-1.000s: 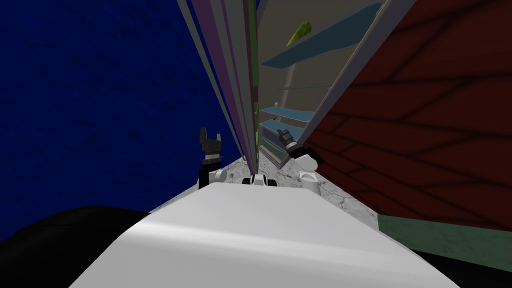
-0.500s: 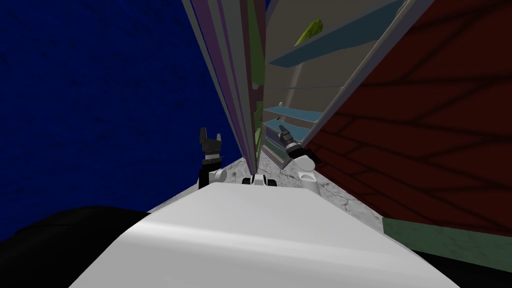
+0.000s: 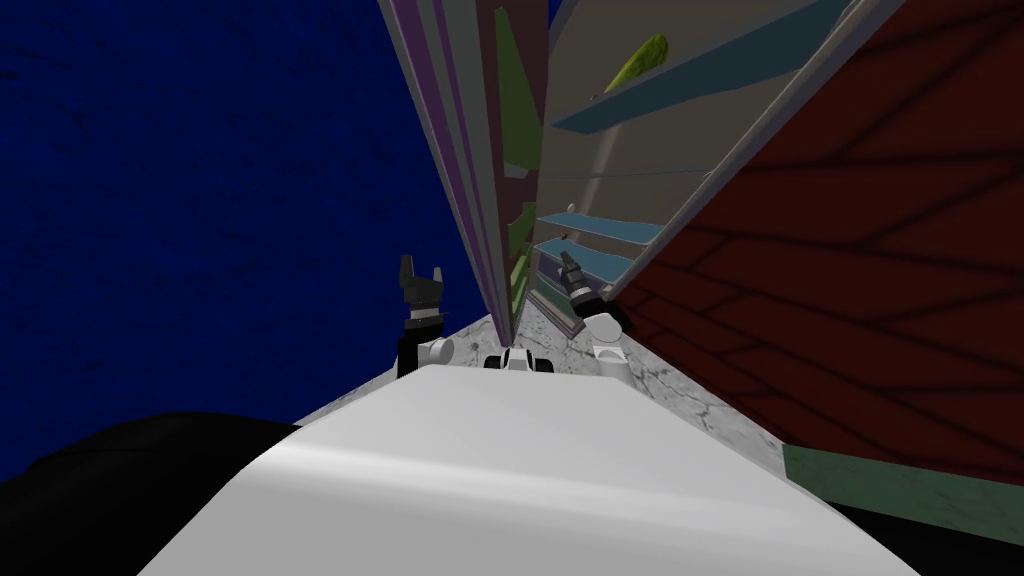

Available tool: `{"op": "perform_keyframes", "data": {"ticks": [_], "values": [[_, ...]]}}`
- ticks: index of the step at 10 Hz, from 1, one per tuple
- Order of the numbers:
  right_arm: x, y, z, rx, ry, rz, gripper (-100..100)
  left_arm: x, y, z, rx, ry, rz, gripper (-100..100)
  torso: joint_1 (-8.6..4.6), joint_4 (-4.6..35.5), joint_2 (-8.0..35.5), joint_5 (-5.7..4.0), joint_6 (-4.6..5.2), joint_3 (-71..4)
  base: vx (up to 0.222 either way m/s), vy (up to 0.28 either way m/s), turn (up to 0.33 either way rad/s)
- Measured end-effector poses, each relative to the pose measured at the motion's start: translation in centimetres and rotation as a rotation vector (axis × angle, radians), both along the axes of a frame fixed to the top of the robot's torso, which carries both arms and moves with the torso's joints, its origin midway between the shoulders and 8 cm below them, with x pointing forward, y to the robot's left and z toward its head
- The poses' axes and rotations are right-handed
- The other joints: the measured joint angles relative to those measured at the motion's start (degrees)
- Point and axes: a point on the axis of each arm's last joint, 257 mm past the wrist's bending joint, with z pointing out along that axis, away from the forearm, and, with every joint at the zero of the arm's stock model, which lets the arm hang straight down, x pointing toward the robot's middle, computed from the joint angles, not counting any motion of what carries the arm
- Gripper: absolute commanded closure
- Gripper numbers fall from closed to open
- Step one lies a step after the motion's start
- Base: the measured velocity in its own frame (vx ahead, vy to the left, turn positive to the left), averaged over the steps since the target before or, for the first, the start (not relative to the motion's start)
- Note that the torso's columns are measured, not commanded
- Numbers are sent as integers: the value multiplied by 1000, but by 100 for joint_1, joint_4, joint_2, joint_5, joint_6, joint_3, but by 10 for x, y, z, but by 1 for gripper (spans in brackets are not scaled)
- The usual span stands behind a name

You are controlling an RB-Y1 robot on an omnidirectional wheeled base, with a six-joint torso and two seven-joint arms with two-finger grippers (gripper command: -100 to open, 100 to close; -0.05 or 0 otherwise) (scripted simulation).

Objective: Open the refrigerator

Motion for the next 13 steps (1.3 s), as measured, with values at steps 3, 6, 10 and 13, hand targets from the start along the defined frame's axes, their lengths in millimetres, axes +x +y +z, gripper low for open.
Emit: {"op": "perform_keyframes", "data": {"ticks": [3, 6, 10, 13], "values": [[4, -10, -7, 17, -4, -45, -100, 0, 0, 0, 0, 0, 0, 0, -5, 1, 3, -1, 0, 2, -25, 98, 41], [7, -19, -14, 28, -5, -86, -100, 0, 0, 0, 0, 0, 0, 0, 1, 0, 0, 0, 0, -1, -15, 87, 36], [8, -28, -24, 40, -4, -136, -100, 0, 0, 0, 0, 0, 0, 0, 0, 0, 2, 0, 0, 1, -9, 82, 35], [8, -37, -33, 45, -3, -176, -100, 0, 0, 0, 0, 0, 0, 0, 3, -1, -1, 1, 0, -1, -4, 90, 39]]}}
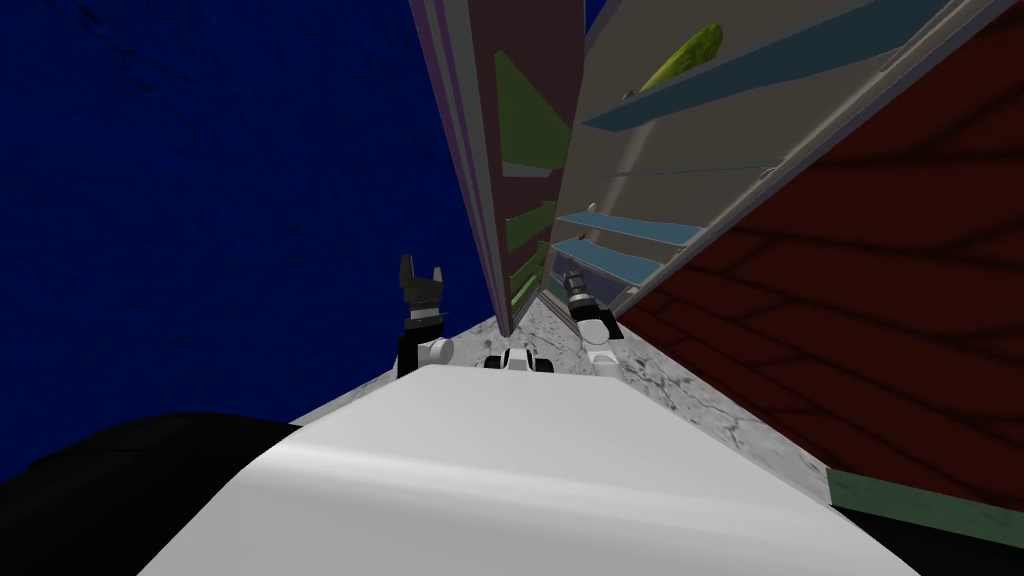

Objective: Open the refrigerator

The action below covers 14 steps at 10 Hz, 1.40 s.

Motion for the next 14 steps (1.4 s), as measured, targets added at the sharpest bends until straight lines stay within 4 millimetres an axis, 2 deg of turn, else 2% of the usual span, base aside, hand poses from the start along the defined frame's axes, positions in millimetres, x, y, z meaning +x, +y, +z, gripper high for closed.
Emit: {"op": "perform_keyframes", "data": {"ticks": [14], "values": [[-4, -47, -49, -12, 31, -217, -100, 0, 0, 0, 0, 0, 0, 0, 0, 1, 5, 0, 0, 3, -13, 93, 40]]}}
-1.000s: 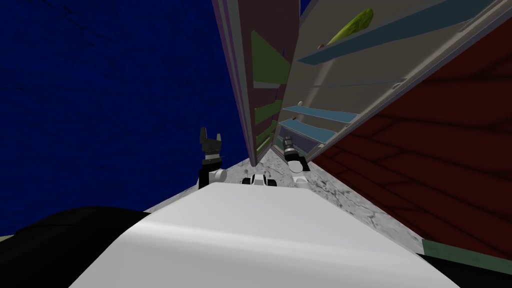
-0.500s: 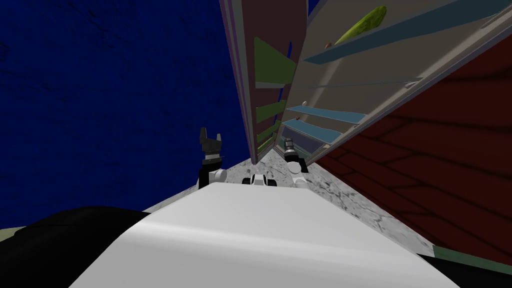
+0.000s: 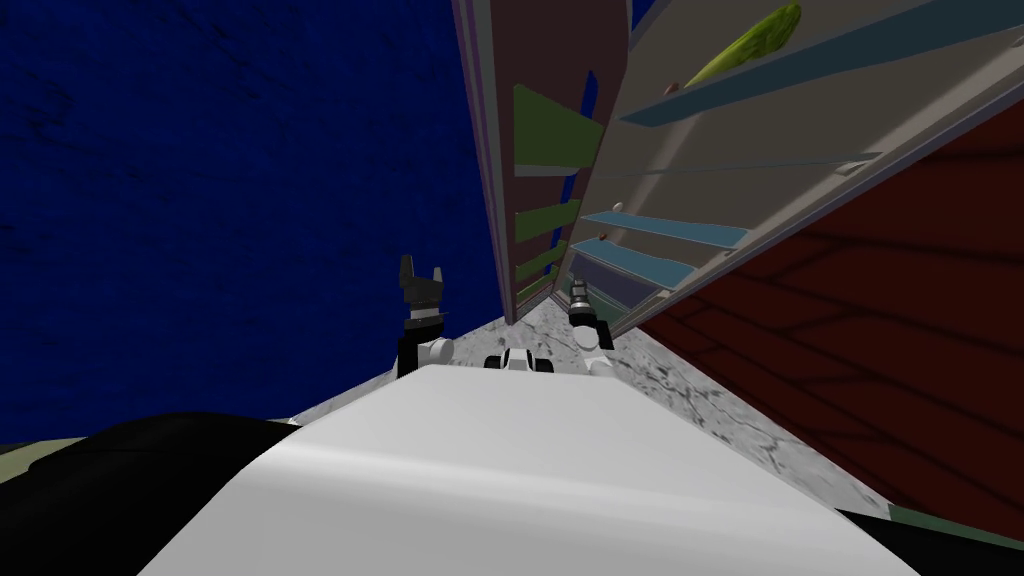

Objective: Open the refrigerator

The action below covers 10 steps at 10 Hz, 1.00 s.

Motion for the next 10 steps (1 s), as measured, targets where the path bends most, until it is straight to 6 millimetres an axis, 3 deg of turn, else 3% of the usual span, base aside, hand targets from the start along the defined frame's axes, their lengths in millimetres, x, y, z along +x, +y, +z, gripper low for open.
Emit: {"op": "perform_keyframes", "data": {"ticks": [4, 9, 10], "values": [[-2, -9, -10, -7, 9, -45, -100, 0, 0, 0, 0, 0, 0, 0, -17, -1, -4, -4, 1, -2, 11, 55, -6], [3, -9, 2, -10, 9, -15, -100, 0, 0, 0, 0, 0, 0, 0, -3, 2, 11, -1, -1, 6, 70, 34, -91], [4, -17, 3, -3, 14, -16, -100, 0, 0, 0, 0, 0, 0, 0, 3, 1, -3, 0, 4, 0, 60, 95, -172]]}}
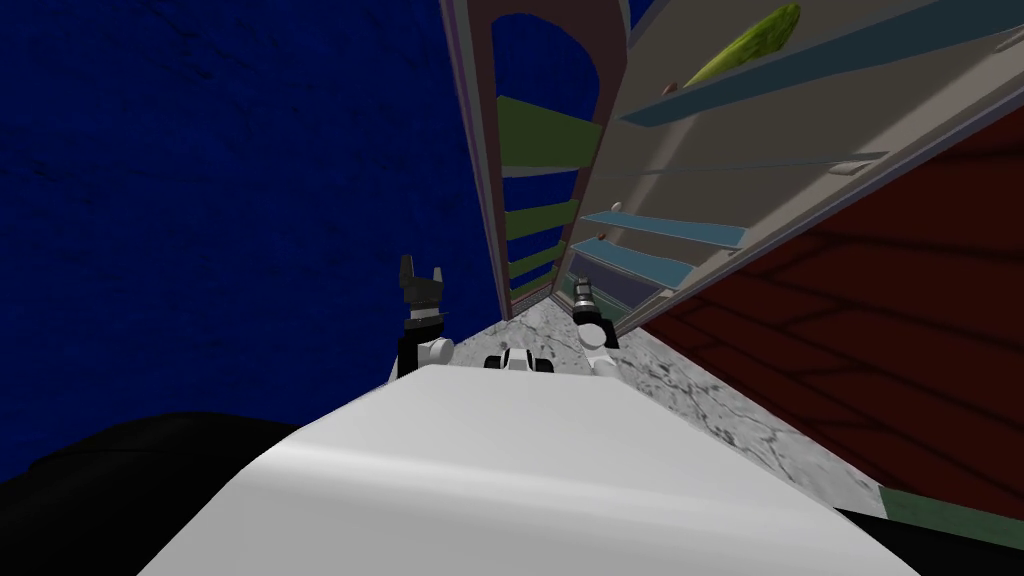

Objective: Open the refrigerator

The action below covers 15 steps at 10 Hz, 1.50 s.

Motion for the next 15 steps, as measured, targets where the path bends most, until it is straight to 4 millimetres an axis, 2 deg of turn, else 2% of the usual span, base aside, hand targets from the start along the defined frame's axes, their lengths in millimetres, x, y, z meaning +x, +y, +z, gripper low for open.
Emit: {"op": "perform_keyframes", "data": {"ticks": [3, 4, 5, 7, 9, 10, 12, 13, 15], "values": [[7, -10, 0, 3, 24, 33, -100, 0, 0, 0, 0, 0, 0, 0, -3, -2, -1, 0, -6, -2, 51, 98, -130], [7, -6, -2, 1, 32, 51, -100, 0, 0, 0, 0, 0, 0, 0, -29, 1, 8, -8, -6, 3, 48, 61, -245], [8, -13, 0, 8, 33, 54, -100, 0, 0, 0, 0, 0, 0, 0, -20, 0, 1, -6, 1, 0, 51, 75, -168], [9, -11, -1, 4, 45, 86, -100, 0, 0, 0, 0, 0, 0, 0, -10, -1, 3, -2, -8, 0, 45, 52, -113], [11, -20, 3, 13, 46, 97, -100, 0, 0, 0, 0, 0, 0, 0, 3, -2, 0, 1, -8, -2, 29, 65, -51], [11, -18, 4, 17, 49, 112, -100, 0, 0, 0, 0, 0, 0, 0, -7, 1, 8, -2, -7, 3, 60, 93, -248], [11, -25, 9, 22, 48, 132, -100, 0, 0, 0, 0, 0, 0, 0, 1, -3, -5, 0, -7, -5, 36, 72, -75], [10, -20, 8, 14, 54, 154, -100, 0, 0, 0, 0, 0, 0, 0, -16, 0, 5, -4, -8, 1, 46, 82, -214], [11, -32, 16, 31, 44, 154, -100, 0, 0, 0, 0, 0, 0, 0, 1, -2, 0, 0, -6, -1, 26, 68, -74]]}}
